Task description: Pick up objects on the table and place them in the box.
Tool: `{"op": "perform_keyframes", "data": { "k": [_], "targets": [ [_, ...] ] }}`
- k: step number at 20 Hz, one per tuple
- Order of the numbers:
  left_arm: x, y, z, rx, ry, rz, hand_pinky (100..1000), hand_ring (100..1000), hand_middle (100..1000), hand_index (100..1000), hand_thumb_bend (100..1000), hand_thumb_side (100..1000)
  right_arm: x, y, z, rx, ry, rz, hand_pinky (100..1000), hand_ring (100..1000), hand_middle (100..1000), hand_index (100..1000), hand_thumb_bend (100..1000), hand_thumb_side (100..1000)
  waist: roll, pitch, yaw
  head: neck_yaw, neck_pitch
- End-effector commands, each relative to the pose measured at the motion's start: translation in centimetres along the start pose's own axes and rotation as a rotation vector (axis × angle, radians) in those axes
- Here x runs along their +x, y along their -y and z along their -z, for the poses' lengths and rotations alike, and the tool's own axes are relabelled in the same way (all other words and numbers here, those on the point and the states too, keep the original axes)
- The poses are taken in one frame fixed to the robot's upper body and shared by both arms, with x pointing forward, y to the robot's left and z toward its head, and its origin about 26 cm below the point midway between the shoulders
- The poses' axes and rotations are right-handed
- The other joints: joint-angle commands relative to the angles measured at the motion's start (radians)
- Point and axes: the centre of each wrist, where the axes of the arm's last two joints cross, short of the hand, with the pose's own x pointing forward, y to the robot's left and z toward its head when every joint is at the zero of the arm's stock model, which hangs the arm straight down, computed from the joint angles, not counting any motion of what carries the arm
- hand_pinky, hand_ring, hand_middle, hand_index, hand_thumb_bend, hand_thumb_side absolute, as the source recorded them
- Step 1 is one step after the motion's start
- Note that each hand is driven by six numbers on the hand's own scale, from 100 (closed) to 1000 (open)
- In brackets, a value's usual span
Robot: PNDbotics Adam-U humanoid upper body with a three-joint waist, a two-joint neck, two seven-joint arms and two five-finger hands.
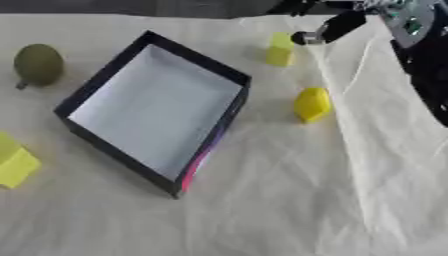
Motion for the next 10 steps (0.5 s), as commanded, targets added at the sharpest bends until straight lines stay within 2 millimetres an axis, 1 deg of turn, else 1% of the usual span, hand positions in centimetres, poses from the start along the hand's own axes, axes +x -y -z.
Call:
{"op": "perform_keyframes", "data": {
  "k": [1,5,7,8,10],
  "targets": [
    [1.00,-0.27,0.83,-0.016,0.030,0.018,815,743,713,849,100,703,0.26,1.29,-0.40,0.018,0.017,-0.020,1000,886,846,939,310,607,-0.012,-0.029,0.001,-0.005,-0.001],
    [1.00,-0.15,0.85,-0.018,0.029,0.014,814,743,713,849,100,705,0.38,1.07,-0.17,0.030,0.018,-0.008,1000,889,847,940,316,609,-0.013,-0.025,0.002,-0.007,-0.001],
    [1.02,-0.14,0.86,-0.018,0.029,0.014,814,743,713,849,100,706,0.39,1.10,-0.19,0.020,0.011,-0.008,1000,909,853,944,320,607,-0.014,-0.022,0.002,-0.009,-0.001],
    [1.02,-0.14,0.86,-0.018,0.030,0.013,814,743,713,849,100,707,0.40,1.14,-0.20,0.009,0.007,-0.009,1000,929,866,945,323,596,-0.014,-0.020,0.003,-0.010,-0.001],
    [1.03,-0.09,0.89,-0.019,0.030,0.013,814,743,713,849,100,709,0.41,1.29,-0.24,-0.019,0.000,-0.011,1000,937,889,948,337,588,-0.013,-0.015,0.004,-0.012,-0.003]
  ]
}}
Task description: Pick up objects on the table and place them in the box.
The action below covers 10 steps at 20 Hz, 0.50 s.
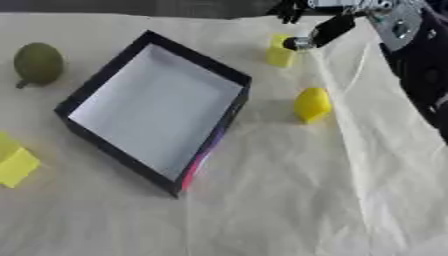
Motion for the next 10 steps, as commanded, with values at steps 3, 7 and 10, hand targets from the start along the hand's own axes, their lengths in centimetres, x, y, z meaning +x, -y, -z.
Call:
{"op": "perform_keyframes", "data": {
  "k": [3,7,10],
  "targets": [
    [0.94,-0.21,0.73,-0.013,0.030,0.016,814,743,713,848,100,711,0.14,1.79,-0.99,-0.083,-0.010,-0.047,1000,942,894,953,303,566,-0.011,-0.006,0.004,-0.006,-0.008],
    [0.98,-0.13,0.81,-0.015,0.031,0.016,813,743,712,846,100,714,0.00,1.74,-0.99,-0.119,-0.019,-0.044,1000,953,907,961,289,537,-0.014,0.006,0.007,-0.007,-0.013],
    [1.00,-0.08,0.85,-0.014,0.032,0.016,813,743,712,843,100,715,-0.05,1.56,-0.86,-0.118,-0.021,-0.039,1000,953,912,964,291,525,-0.015,0.013,0.012,-0.009,-0.016]
  ]
}}
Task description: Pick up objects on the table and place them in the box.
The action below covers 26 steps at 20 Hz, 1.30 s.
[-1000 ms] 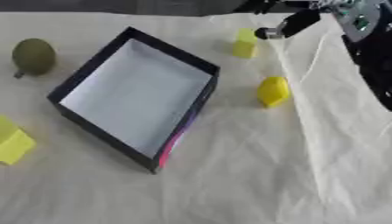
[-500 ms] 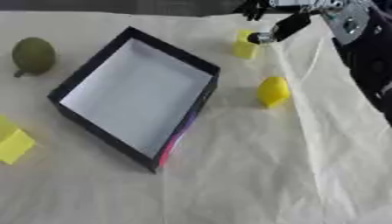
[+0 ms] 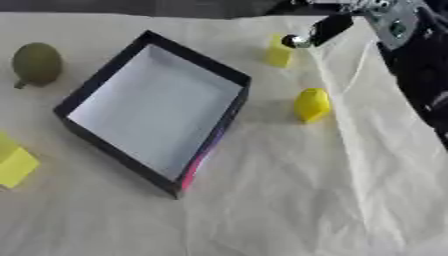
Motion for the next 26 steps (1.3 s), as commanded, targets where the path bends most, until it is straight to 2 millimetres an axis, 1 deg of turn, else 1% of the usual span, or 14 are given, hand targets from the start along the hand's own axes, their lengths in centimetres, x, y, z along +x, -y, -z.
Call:
{"op": "perform_keyframes", "data": {
  "k": [1,5,6,8,22,26],
  "targets": [
    [0.9,-0.1,0.7,-0.014,0.030,0.017,813,744,712,842,100,715,-0.1,1.5,-0.7,-0.031,-0.014,-0.022,1000,953,912,965,289,520,-0.012,0.005,0.004,-0.005,-0.016],
    [1.0,-0.1,0.8,-0.013,0.033,0.017,812,743,711,840,100,717,-0.2,1.3,-0.6,-0.031,-0.026,-0.011,1000,950,909,971,279,499,-0.012,0.015,0.010,-0.009,-0.019],
    [1.0,-0.1,0.8,-0.013,0.033,0.017,813,744,711,839,100,715,-0.2,1.3,-0.6,-0.033,-0.030,-0.007,1000,949,908,971,264,476,-0.012,0.017,0.011,-0.011,-0.021],
    [0.9,-0.1,0.7,-0.012,0.032,0.017,813,743,711,839,100,719,-0.3,1.2,-0.7,-0.035,-0.036,0.002,1000,949,908,972,277,488,-0.013,0.023,0.014,-0.012,-0.022],
    [0.9,-0.2,0.7,-0.010,0.032,0.023,814,740,709,835,100,727,-1.3,1.3,-1.6,-0.103,-0.104,0.028,1000,945,903,974,261,455,-0.015,0.057,0.035,-0.029,-0.049],
    [0.9,-0.2,0.7,-0.010,0.033,0.023,814,740,709,834,100,727,-1.5,1.2,-1.7,-0.112,-0.113,0.030,1000,945,903,974,261,456,-0.015,0.061,0.036,-0.029,-0.051]
  ]
}}
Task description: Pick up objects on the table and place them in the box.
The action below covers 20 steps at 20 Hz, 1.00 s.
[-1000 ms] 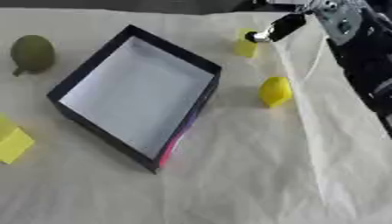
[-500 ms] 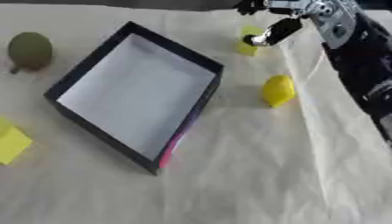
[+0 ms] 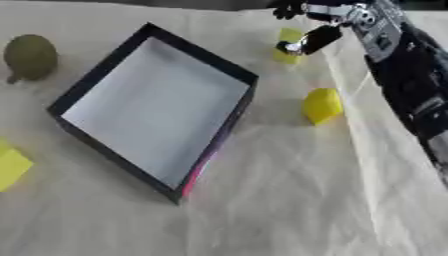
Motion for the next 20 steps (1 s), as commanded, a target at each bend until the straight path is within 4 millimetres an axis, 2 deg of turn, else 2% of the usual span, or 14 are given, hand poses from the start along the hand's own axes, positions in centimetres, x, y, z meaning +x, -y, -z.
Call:
{"op": "perform_keyframes", "data": {
  "k": [1,20],
  "targets": [
    [0.8,-0.2,0.6,-0.010,0.029,0.017,814,740,709,834,100,727,-0.4,1.9,-1.1,-0.041,-0.024,-0.024,1000,945,903,974,261,456,-0.010,-0.001,0.000,-0.003,-0.015],
    [0.9,-0.2,0.8,-0.014,0.040,0.020,816,736,705,826,100,727,-2.1,0.9,-2.2,-0.049,-0.131,0.001,1000,940,896,972,257,451,-0.009,0.023,0.007,-0.012,-0.035]
  ]
}}
